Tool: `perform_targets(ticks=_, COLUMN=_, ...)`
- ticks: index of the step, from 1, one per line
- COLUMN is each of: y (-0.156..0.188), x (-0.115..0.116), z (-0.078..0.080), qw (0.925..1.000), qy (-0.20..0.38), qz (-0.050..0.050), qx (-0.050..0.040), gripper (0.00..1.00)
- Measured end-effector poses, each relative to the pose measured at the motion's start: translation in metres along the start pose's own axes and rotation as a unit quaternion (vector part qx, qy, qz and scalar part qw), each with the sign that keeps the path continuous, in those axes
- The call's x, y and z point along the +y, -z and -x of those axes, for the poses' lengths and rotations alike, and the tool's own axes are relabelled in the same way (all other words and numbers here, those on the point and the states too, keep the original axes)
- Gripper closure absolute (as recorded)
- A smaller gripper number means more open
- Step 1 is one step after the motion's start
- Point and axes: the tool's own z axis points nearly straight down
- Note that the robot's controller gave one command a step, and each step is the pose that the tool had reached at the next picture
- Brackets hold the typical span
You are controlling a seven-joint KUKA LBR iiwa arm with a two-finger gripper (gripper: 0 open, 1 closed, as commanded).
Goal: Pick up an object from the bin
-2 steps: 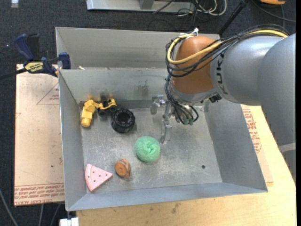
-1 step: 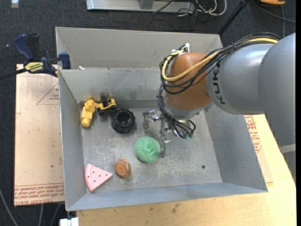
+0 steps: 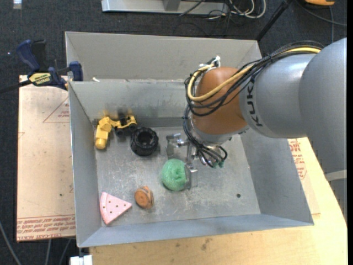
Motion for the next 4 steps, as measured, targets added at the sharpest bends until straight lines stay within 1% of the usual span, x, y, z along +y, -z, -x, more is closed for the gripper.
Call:
perform_targets(ticks=1, y=-0.016, x=0.018, z=-0.019, qw=0.9919, qy=0.127, qz=0.0, qx=-0.0002, gripper=1.0)
perform_targets(ticks=3, y=-0.016, x=0.018, z=-0.019, qw=0.9919, qy=0.127, qz=0.0, qx=-0.0002, gripper=1.0)
perform_targets(ticks=4, y=0.182, x=0.023, z=-0.071, qw=0.9905, qy=0.138, qz=0.0, qx=0.0013, gripper=1.0)
